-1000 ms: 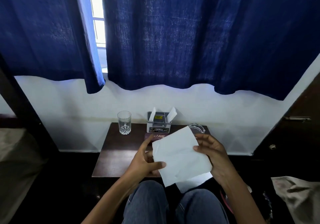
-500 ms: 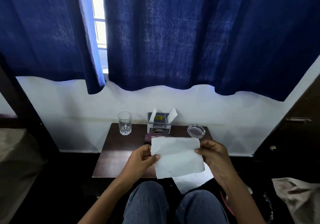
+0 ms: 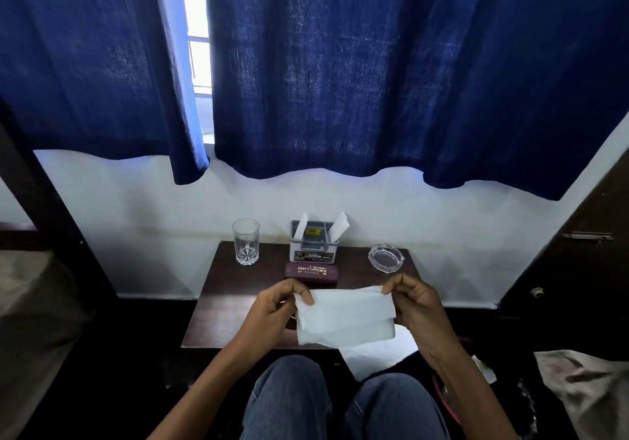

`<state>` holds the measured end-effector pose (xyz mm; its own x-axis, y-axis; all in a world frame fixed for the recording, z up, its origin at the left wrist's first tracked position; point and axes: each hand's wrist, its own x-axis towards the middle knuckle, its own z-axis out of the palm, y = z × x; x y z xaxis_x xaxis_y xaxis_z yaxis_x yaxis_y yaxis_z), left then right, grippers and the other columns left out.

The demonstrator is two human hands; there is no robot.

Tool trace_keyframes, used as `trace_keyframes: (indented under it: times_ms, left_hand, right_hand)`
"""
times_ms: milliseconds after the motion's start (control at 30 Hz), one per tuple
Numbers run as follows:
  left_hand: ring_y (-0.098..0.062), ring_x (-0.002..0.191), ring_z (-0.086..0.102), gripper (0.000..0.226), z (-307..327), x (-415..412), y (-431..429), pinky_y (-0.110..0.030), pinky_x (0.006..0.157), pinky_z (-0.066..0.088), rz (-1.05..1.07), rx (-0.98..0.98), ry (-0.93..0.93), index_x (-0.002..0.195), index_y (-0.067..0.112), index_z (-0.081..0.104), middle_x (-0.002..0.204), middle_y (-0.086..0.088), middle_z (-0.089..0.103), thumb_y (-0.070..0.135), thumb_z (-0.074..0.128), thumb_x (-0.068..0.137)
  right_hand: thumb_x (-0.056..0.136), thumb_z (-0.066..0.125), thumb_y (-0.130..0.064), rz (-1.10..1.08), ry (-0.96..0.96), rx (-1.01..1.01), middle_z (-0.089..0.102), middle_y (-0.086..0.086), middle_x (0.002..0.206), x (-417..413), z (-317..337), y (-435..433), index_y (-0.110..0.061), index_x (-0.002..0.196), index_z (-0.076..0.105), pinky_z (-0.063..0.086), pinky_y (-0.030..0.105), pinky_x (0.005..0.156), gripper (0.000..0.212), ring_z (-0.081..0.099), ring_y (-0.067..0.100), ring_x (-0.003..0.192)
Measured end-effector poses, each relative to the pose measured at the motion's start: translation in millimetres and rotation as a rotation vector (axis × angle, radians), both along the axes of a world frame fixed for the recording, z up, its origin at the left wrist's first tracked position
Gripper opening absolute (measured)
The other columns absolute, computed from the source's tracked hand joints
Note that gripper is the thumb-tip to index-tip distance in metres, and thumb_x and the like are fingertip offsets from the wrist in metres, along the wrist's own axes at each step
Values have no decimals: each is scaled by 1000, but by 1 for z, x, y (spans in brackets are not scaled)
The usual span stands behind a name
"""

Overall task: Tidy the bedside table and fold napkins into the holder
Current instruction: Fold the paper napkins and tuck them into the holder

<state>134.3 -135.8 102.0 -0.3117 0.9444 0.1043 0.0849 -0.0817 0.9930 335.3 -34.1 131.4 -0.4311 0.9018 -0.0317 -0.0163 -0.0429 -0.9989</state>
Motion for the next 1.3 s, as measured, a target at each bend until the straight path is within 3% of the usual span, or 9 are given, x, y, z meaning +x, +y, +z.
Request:
trace_keyframes:
  times_ms: [133, 267, 467, 600, 767, 867, 967, 1133, 1300]
  left_hand:
    - [0, 60, 56, 50, 2, -2, -1, -14, 54, 44, 4, 12, 31, 65, 11, 63, 68, 7, 63, -21, 32, 85]
    - [1, 61, 56, 50, 5, -5, -3, -14, 54, 44, -2, 47, 38, 60, 9, 61, 70, 9, 65, -24, 31, 82]
    - [-4, 66, 61, 68, -3, -7, -2, -17, 52, 45, 41, 112, 43, 49, 27, 61, 77, 5, 68, -30, 34, 76]
    - [-8, 72, 66, 65, -4, -8, -3, -20, 54, 50, 84, 107, 78, 45, 22, 60, 83, 3, 73, -32, 32, 69]
    - [-14, 61, 61, 28, 20, 2, -9, -23, 50, 47, 59, -90, -219, 79, 5, 54, 69, 1, 72, -10, 32, 87]
    - [-14, 67, 59, 26, 26, 4, -9, -22, 56, 42, -105, -322, -88, 102, 17, 63, 82, -2, 72, 24, 39, 97]
    - [-9, 69, 57, 32, 21, 11, -8, -21, 59, 38, -391, -492, 20, 96, 16, 67, 81, 4, 67, 40, 45, 94]
    - [-25, 94, 67, 39, 10, 17, -7, -39, 90, 50, -533, -532, -87, 106, 4, 66, 106, -14, 71, 35, 60, 84]
    - [-26, 72, 71, 20, 19, 16, -5, -32, 70, 58, -577, -486, -186, 100, 6, 66, 87, -14, 74, 20, 54, 92]
  right_hand:
    - [89, 40, 4, 37, 66, -51, 59, 1, 64, -1, 2, -2, -10, 69, 55, 42, 24, 51, 28, 53, 14, 56]
    - [68, 59, -18, 127, 109, -69, 60, -2, 66, -1, 3, -1, -12, 69, 55, 45, 24, 50, 6, 58, 13, 58]
    - [56, 65, 3, 85, 103, 61, 60, 4, 76, -5, -7, 1, -10, 77, 50, 47, 25, 57, 29, 58, 13, 63]
    - [55, 63, 7, 77, 123, 100, 69, 1, 78, -5, -8, 5, -9, 82, 49, 51, 23, 59, 35, 66, 13, 66]
    - [57, 58, 6, 135, 74, 114, 75, 2, 82, -3, -4, 6, -11, 88, 51, 51, 24, 63, 37, 67, 15, 71]
    - [59, 57, 7, 246, 26, 116, 74, 5, 86, -7, 0, 0, -12, 95, 52, 50, 27, 66, 41, 66, 18, 73]
    - [61, 52, 7, 375, -56, 130, 74, 4, 88, -13, 4, -6, -12, 106, 52, 47, 27, 66, 48, 64, 18, 77]
    - [67, 55, 0, 385, -111, 117, 73, 4, 89, -18, 6, -10, -13, 114, 53, 46, 20, 69, 49, 62, 14, 80]
    - [83, 66, -28, 277, -279, 108, 63, -1, 80, -19, 6, -12, -21, 94, 62, 39, 14, 58, 13, 53, 7, 71]
